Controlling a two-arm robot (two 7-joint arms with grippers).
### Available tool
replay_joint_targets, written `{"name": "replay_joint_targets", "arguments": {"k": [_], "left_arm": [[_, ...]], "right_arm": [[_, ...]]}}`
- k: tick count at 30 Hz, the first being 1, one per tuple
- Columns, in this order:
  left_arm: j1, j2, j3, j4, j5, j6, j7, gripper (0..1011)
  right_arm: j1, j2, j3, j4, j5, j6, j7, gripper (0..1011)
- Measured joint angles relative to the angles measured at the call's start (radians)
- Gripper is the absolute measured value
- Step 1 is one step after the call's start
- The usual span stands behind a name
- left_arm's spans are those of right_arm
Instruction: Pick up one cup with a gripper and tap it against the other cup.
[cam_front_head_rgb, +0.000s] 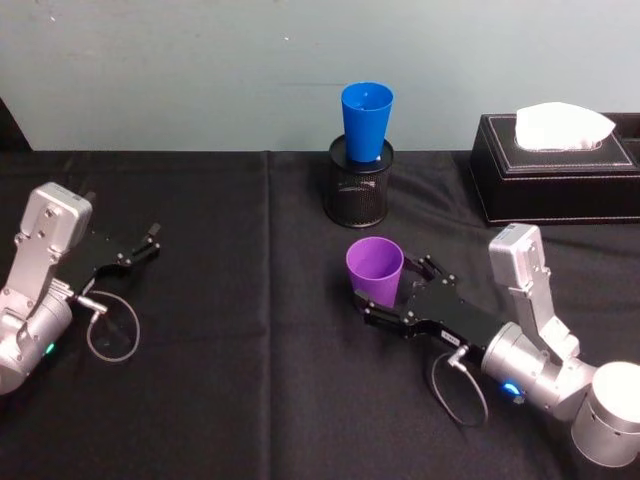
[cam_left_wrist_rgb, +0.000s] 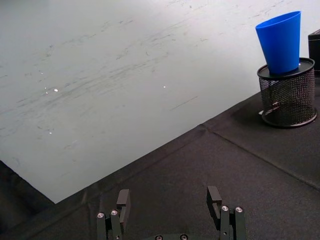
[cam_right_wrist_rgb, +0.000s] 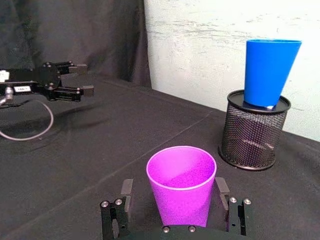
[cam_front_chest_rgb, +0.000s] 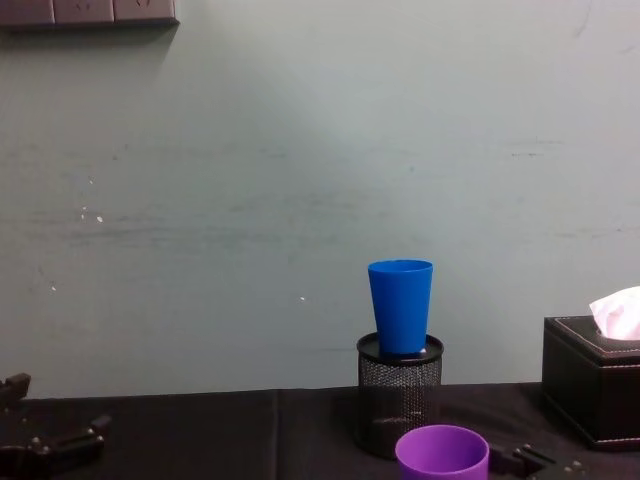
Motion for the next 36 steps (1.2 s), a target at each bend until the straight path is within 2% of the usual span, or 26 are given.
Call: {"name": "replay_joint_targets", "arguments": {"k": [8,16,36], "left_arm": [[0.000,0.000,0.000,0.000,0.000,0.000,0.000,1005],[0.000,0.000,0.000,0.000,0.000,0.000,0.000,1005],[0.000,0.000,0.000,0.000,0.000,0.000,0.000,1005]], "right_arm": [[0.014,-0.025,0.006,0.027,-0.041,-0.013,-0.019,1003],[0.032,-0.061,0.017,0.084,-0.071,-0.036,-0.023,1003],[0.047,-0.112,0.054,0.118,-0.091,-0.057,0.002,1003]]}}
